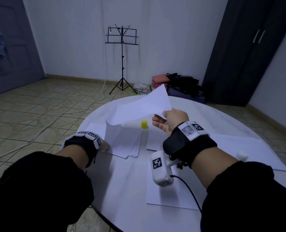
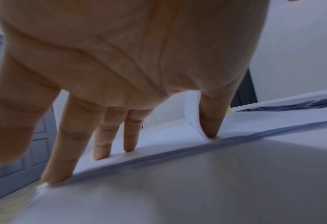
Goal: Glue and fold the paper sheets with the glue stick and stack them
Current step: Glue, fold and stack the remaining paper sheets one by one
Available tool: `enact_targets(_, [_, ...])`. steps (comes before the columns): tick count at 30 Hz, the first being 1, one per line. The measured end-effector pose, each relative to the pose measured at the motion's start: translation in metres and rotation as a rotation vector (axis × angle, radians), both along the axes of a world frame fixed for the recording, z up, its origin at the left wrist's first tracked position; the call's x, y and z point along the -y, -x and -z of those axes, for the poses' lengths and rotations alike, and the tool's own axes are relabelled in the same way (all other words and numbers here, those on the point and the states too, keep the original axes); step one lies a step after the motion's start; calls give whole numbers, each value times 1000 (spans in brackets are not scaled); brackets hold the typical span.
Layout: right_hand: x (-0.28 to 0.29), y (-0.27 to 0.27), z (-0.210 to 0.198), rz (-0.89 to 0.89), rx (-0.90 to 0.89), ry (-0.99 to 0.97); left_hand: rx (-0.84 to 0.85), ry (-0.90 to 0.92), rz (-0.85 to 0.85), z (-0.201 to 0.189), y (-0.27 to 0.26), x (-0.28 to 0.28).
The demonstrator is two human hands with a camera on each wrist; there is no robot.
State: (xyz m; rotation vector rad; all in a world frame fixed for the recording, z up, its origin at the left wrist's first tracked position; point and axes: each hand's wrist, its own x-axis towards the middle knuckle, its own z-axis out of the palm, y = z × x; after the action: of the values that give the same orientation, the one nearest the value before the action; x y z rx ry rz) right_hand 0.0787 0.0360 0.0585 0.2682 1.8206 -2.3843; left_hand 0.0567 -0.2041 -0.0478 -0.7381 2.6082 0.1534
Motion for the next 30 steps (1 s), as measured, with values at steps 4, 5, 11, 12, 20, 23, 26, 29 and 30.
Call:
enact_targets(4, [-22,-6,0,74,23,112,-48,33,-26,14,9,15])
enact_targets(5, [-28,-6,0,105,25,130,-64,24,-48,33,25,30])
enact_targets(11, [-53,-18,-5,174,9,194,-196,29,27,47,24,49])
enact_targets(12, [-54,-22,-5,166,5,181,-179,51,36,23,-1,33])
enact_targets(20, [-64,-46,3,51,37,131,-222,-4,-44,-37,-52,-3])
enact_targets(23, [-76,-58,13,19,43,136,-424,-876,-280,-54,-64,-33])
enact_targets(26, [-97,-71,24,9,51,97,-549,-1419,-306,-73,-82,-62])
enact_targets(29, [-121,-86,32,-37,68,10,-567,-1439,-150,-72,-96,-88])
enact_targets(30, [-130,-91,35,-55,79,-28,-542,-1396,-93,-68,-99,-96])
